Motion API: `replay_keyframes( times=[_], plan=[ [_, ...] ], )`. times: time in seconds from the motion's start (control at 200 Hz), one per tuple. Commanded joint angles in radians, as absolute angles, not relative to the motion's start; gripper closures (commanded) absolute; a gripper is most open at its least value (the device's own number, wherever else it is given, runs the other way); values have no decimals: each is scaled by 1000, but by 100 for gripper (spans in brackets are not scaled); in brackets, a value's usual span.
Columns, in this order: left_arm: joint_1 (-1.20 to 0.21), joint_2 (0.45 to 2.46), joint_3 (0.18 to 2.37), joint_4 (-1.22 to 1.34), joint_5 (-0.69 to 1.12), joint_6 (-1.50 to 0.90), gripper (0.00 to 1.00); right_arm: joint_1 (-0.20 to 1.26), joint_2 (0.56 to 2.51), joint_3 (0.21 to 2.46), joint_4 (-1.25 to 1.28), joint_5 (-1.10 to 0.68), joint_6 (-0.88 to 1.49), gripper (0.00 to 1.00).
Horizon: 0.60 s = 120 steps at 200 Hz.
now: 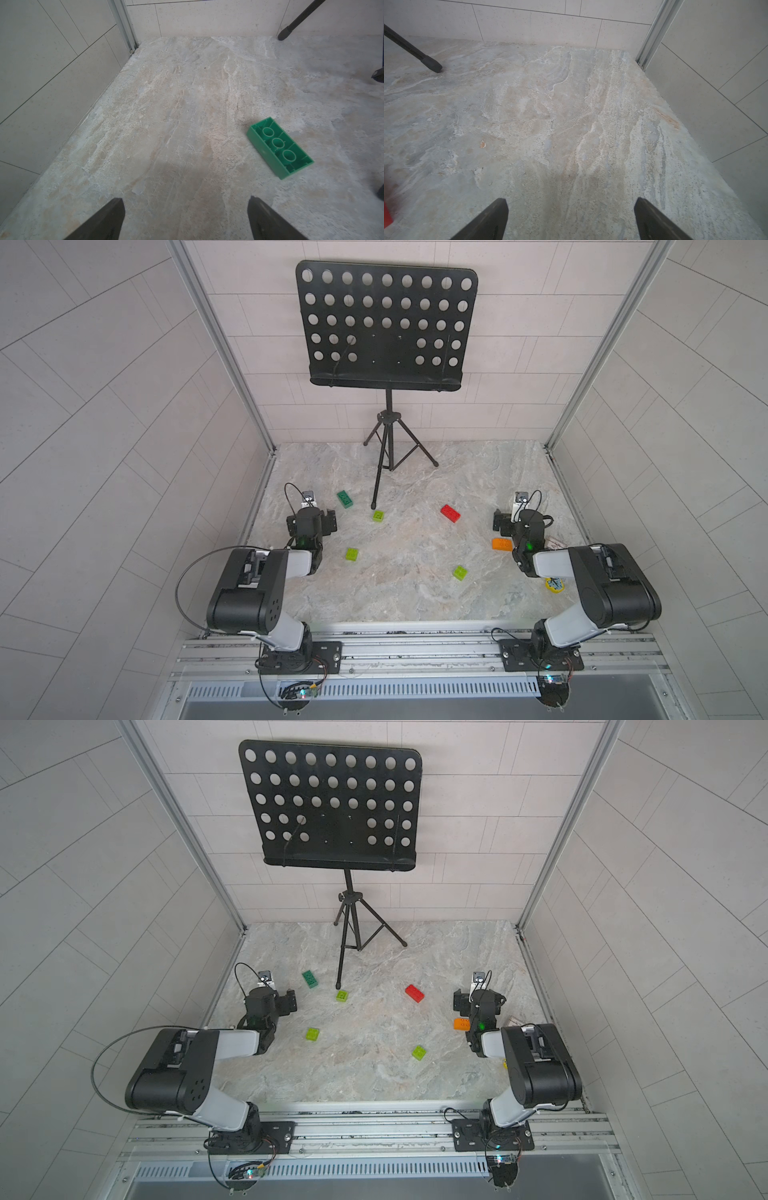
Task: Assemble an ice cream with lego
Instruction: Move the lego brick at the center of the board.
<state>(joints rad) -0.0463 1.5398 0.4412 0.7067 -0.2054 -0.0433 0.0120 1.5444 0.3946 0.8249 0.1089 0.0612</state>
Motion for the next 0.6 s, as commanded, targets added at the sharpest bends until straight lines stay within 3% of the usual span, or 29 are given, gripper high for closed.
replay_keyframes(
  times=[0.0, 0.596],
  plan=[
    [-49, 1541, 457, 718, -210, -32, 0, 8, 1538, 404, 821, 106, 72, 0],
    [-49, 1534, 449, 724, -210, -30, 0, 8, 1538, 403, 821, 105, 72, 0]
  ],
)
